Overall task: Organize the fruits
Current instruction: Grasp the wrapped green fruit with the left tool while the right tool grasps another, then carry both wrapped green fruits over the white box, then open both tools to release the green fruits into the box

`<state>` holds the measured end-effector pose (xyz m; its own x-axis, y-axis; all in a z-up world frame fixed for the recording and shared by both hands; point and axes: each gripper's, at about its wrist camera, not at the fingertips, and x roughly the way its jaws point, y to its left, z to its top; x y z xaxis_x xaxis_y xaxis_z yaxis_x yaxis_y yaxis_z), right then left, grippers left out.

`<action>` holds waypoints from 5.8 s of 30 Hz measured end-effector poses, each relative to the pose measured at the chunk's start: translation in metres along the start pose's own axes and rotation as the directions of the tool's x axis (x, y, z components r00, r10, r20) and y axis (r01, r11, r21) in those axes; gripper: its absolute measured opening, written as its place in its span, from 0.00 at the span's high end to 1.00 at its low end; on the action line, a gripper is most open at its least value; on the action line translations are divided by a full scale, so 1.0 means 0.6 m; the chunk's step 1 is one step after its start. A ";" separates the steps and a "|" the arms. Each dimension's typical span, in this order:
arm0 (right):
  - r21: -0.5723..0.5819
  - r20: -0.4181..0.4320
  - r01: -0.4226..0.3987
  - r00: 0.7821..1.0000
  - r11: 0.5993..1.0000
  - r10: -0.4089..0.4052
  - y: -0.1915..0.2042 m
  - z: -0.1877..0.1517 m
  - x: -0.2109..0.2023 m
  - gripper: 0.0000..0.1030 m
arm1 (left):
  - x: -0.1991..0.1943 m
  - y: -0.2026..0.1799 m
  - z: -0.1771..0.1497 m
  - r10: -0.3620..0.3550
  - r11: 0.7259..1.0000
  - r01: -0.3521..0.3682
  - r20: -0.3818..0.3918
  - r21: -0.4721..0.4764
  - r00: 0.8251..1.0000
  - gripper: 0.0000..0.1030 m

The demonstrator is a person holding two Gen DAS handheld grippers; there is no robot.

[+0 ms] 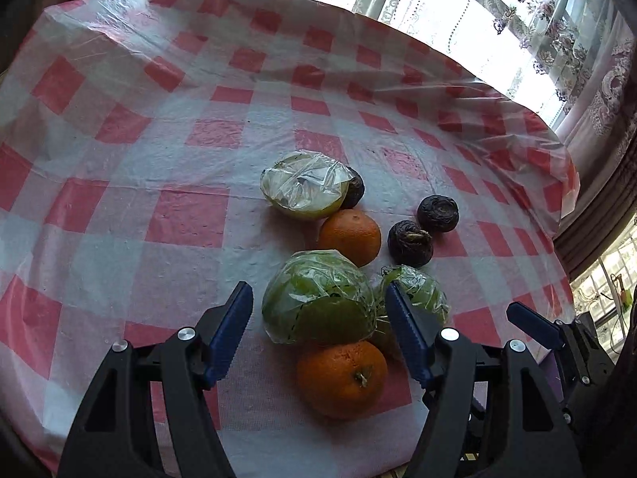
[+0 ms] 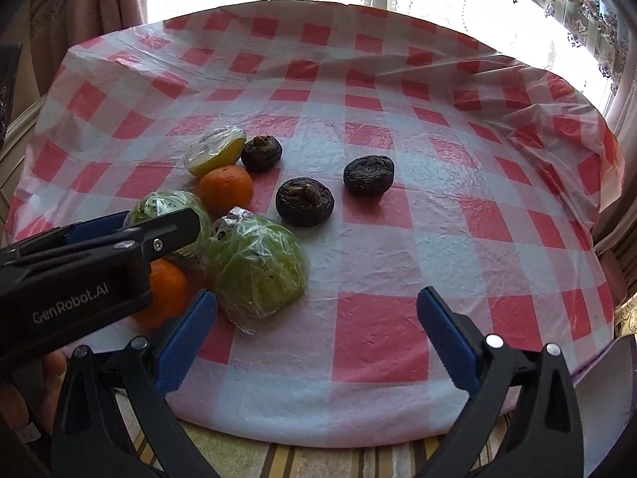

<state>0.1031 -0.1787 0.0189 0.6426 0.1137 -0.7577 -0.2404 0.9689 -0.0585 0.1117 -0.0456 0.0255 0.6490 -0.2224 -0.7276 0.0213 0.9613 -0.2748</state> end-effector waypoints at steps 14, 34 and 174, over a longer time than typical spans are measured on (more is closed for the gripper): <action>-0.011 -0.029 -0.083 0.996 0.996 0.083 0.004 0.013 0.023 0.10 | 0.009 0.004 0.000 -0.011 1.000 0.011 -0.014 -0.002 1.000 0.44; -0.009 -0.040 -0.236 0.971 0.972 0.236 0.007 0.015 0.033 0.39 | -0.017 0.035 -0.004 -0.048 0.993 0.056 0.081 -0.102 0.996 0.44; 0.580 -0.426 0.424 0.886 0.696 -0.184 -0.634 -0.337 0.028 0.38 | 0.190 -0.678 -0.302 0.037 0.544 0.301 -0.381 0.783 0.924 0.43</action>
<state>0.0583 -0.5899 -0.1032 0.3036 -0.1715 -0.9372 0.5271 0.8496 0.0153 0.0392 -0.4915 -0.0593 0.3109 -0.2319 -0.9217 0.8026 0.5835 0.1240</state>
